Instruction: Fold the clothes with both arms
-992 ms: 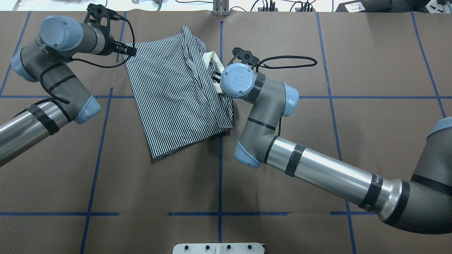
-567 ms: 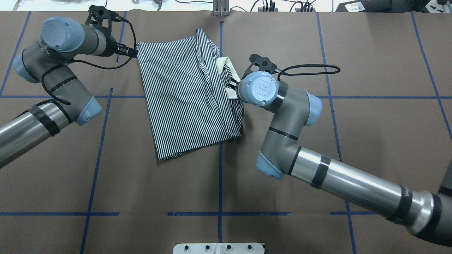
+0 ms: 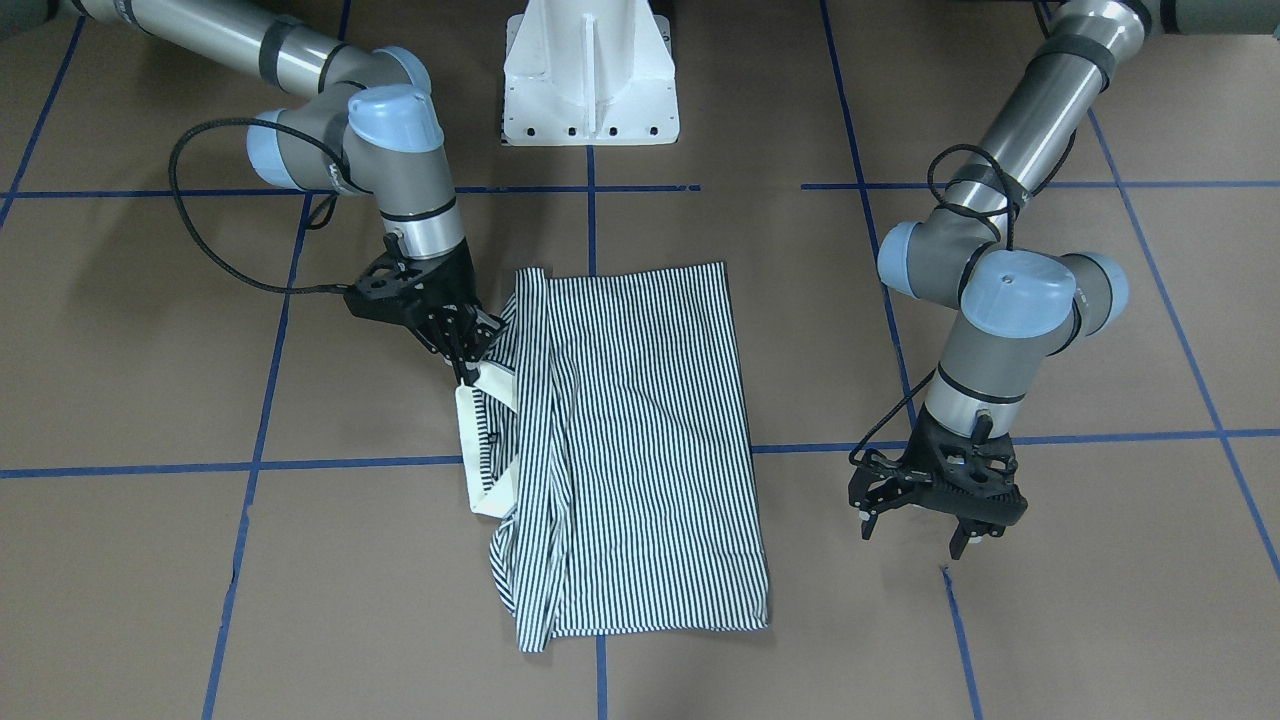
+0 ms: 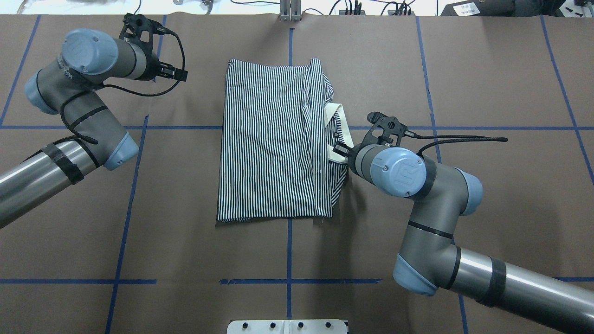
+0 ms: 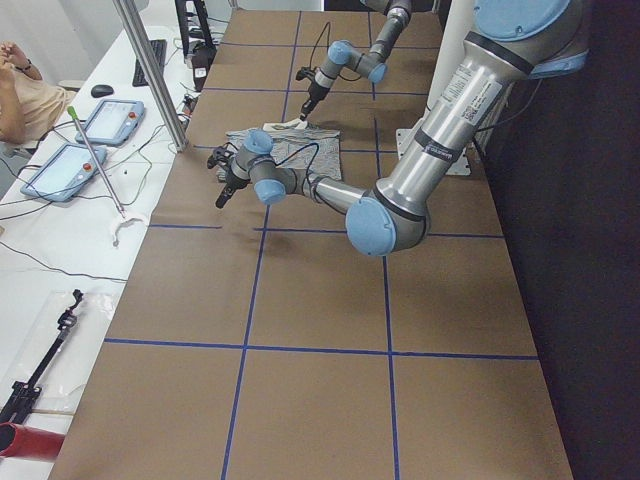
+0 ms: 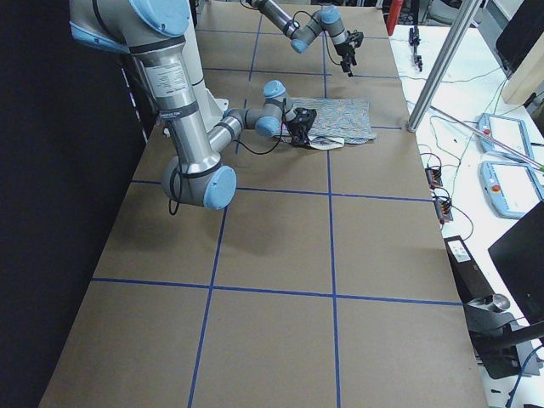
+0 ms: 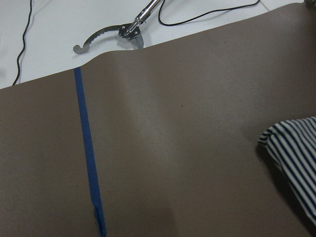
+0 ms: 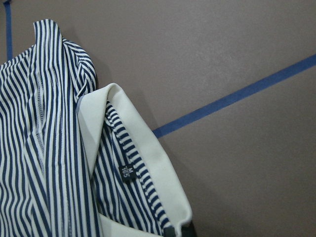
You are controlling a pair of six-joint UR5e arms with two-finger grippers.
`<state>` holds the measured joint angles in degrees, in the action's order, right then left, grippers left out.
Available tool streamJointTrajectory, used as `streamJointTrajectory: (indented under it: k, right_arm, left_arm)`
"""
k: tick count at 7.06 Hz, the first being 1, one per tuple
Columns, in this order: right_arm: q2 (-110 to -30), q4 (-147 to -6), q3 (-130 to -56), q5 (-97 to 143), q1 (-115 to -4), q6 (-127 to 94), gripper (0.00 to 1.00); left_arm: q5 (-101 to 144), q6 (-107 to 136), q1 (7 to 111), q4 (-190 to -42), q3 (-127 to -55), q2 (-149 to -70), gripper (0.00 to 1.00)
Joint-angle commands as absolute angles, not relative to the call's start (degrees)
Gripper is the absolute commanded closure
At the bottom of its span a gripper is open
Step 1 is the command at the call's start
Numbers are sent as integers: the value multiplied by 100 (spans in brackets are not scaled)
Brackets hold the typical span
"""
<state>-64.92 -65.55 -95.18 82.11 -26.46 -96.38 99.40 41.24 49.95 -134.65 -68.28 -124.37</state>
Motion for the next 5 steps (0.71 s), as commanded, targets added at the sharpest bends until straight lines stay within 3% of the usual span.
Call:
streamJointTrajectory:
  k: [1,2,3,5]
  right_arm:
    - [-6636,-6565,-9633,8191,-2593,-9572,62]
    - [-6627,-6583,-9633,8226,-2584,-9519,1]
    - [-6601,-6905,-9789,8253,-2584,-9275,0]
    - [-6531,-8561,-10780,8621,-2532,-8370,0]
  left_arm:
    - [9940,4166,4957,-13465,-6890,-12437,0]
    - [9940,4166,4931,-13465,-6891,-12437,0]
    - [9940,4166,4922,-13465,-6934,-12437,0]
    - [9949,4166,4922,-13465,-6943,-12437,0]
